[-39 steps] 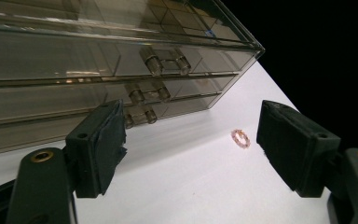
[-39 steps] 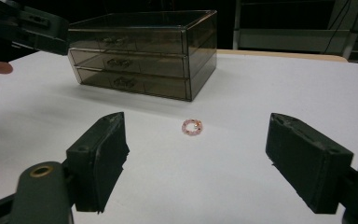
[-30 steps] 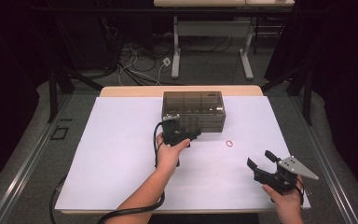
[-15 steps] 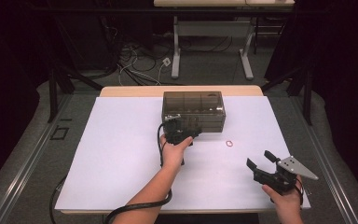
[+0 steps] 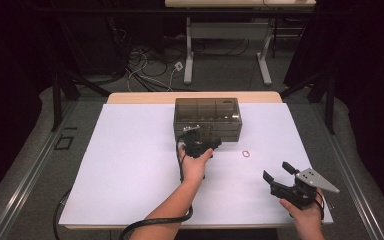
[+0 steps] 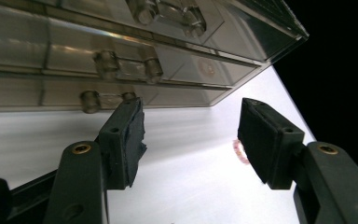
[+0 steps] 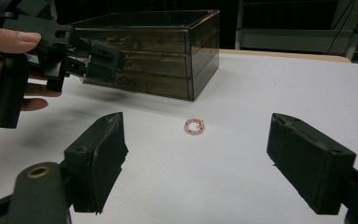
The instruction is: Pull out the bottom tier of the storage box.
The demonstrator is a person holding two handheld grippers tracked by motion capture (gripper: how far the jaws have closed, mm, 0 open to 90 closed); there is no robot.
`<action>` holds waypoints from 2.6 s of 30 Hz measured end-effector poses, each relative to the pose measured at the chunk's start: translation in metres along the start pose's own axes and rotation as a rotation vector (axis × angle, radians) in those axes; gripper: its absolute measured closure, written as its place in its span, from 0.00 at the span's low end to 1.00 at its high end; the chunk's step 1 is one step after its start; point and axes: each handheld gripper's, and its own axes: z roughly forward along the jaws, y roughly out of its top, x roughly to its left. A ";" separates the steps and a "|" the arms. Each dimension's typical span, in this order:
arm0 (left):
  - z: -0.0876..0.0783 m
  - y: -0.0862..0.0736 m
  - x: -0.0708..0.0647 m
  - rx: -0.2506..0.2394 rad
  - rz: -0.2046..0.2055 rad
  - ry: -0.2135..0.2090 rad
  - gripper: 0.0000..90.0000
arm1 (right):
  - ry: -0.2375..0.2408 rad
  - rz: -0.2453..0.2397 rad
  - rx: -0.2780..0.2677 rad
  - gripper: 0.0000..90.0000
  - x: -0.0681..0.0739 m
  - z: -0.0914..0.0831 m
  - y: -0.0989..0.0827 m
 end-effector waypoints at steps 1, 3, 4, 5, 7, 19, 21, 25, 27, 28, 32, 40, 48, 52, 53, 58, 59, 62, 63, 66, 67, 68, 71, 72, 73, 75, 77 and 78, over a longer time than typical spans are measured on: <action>0.001 0.000 0.000 -0.002 -0.012 -0.004 0.46 | -0.001 0.006 -0.005 0.21 0.000 0.000 0.000; 0.003 -0.001 0.001 0.002 -0.042 -0.011 0.47 | -0.002 0.005 -0.005 0.21 0.000 0.000 0.000; 0.003 -0.001 0.001 0.002 -0.042 -0.011 0.47 | -0.005 0.006 -0.006 0.21 0.000 0.000 0.000; 0.004 -0.002 0.003 0.005 -0.068 -0.015 0.48 | -0.005 0.008 -0.007 0.21 0.000 0.000 0.000; 0.006 -0.003 0.005 0.008 -0.103 -0.017 0.48 | 0.000 0.018 -0.004 0.21 0.001 0.000 0.000; 0.010 -0.006 0.016 -0.021 -0.184 0.013 0.53 | 0.005 0.012 -0.003 0.21 0.001 0.001 0.000; 0.011 -0.009 0.019 -0.021 -0.207 0.013 0.54 | 0.008 0.009 -0.005 0.21 0.001 0.001 0.000; 0.014 -0.011 0.022 -0.030 -0.234 0.013 0.56 | 0.009 0.009 -0.005 0.21 0.001 0.001 0.000; 0.015 -0.011 0.024 -0.019 -0.248 0.013 0.57 | 0.010 0.006 -0.001 0.21 0.001 0.001 0.000; 0.015 -0.011 0.024 -0.019 -0.248 0.013 0.58 | 0.010 0.006 -0.001 0.21 0.001 0.001 0.000; 0.018 -0.012 0.025 -0.028 -0.286 0.001 0.60 | 0.002 0.002 -0.020 0.21 0.002 0.002 -0.001; 0.025 -0.013 0.028 -0.041 -0.287 0.011 0.63 | 0.010 0.002 -0.006 0.20 0.001 0.001 0.000; 0.027 -0.012 0.031 -0.047 -0.297 0.010 0.67 | 0.017 0.005 -0.008 0.20 0.001 0.001 0.000; 0.028 -0.012 0.032 -0.058 -0.318 0.006 0.70 | 0.016 0.005 -0.005 0.20 0.001 0.001 0.000; 0.029 -0.012 0.033 -0.061 -0.330 0.006 0.71 | 0.015 0.006 -0.003 0.20 0.001 0.001 0.000; 0.028 -0.011 0.033 -0.048 -0.345 0.007 0.73 | 0.018 0.005 -0.007 0.20 0.002 0.001 0.000; 0.029 -0.010 0.034 -0.043 -0.352 0.005 0.73 | 0.014 0.008 0.000 0.20 0.002 0.001 0.000; 0.029 -0.010 0.034 -0.038 -0.353 0.009 0.75 | 0.015 0.009 0.001 0.20 0.002 0.001 0.000; 0.029 -0.010 0.034 -0.039 -0.360 0.009 0.75 | 0.015 0.013 -0.002 0.20 0.002 0.001 0.000; 0.029 -0.008 0.036 -0.019 -0.381 -0.003 0.79 | 0.015 0.012 -0.003 0.20 0.002 0.001 0.000; 0.030 -0.008 0.035 -0.009 -0.391 -0.001 0.79 | 0.017 0.009 -0.005 0.20 0.001 0.001 0.000; 0.030 -0.009 0.034 -0.011 -0.389 -0.005 0.79 | 0.017 0.010 -0.004 0.20 0.001 0.001 0.000; 0.032 -0.009 0.032 -0.024 -0.383 0.007 0.79 | 0.019 0.013 -0.004 0.20 0.002 0.001 0.000; 0.032 -0.009 0.033 -0.027 -0.381 0.005 0.79 | 0.019 0.014 -0.004 0.20 0.002 0.001 0.000; 0.032 -0.009 0.033 -0.020 -0.385 0.004 0.79 | 0.019 0.011 -0.005 0.20 0.001 0.001 0.000; 0.033 -0.009 0.033 -0.022 -0.389 0.004 0.80 | 0.019 0.012 -0.005 0.20 0.001 0.001 0.000; 0.033 -0.008 0.032 -0.014 -0.383 0.016 0.81 | 0.021 0.011 -0.006 0.20 0.001 0.001 0.000; 0.033 -0.008 0.033 -0.014 -0.386 0.017 0.82 | 0.020 0.012 -0.006 0.20 0.001 0.001 0.000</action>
